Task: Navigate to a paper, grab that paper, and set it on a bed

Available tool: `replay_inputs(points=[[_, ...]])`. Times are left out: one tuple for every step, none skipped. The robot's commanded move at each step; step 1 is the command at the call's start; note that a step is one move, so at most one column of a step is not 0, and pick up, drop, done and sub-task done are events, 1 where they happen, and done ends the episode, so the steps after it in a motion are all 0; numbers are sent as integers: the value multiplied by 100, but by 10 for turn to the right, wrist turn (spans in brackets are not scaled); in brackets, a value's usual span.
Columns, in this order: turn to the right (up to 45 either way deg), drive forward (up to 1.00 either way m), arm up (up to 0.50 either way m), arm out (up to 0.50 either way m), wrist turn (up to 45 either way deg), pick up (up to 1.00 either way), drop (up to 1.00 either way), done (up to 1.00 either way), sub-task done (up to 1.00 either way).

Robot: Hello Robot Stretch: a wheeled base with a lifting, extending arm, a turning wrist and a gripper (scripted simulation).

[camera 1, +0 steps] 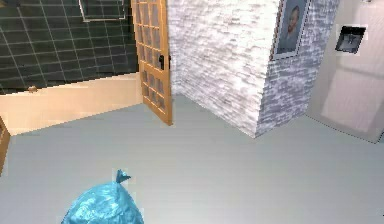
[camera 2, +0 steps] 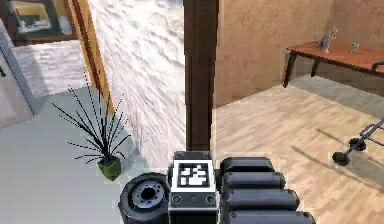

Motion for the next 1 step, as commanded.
replay_inputs(points=[[150, 0, 0, 0, 0, 0, 0, 0, 0]])
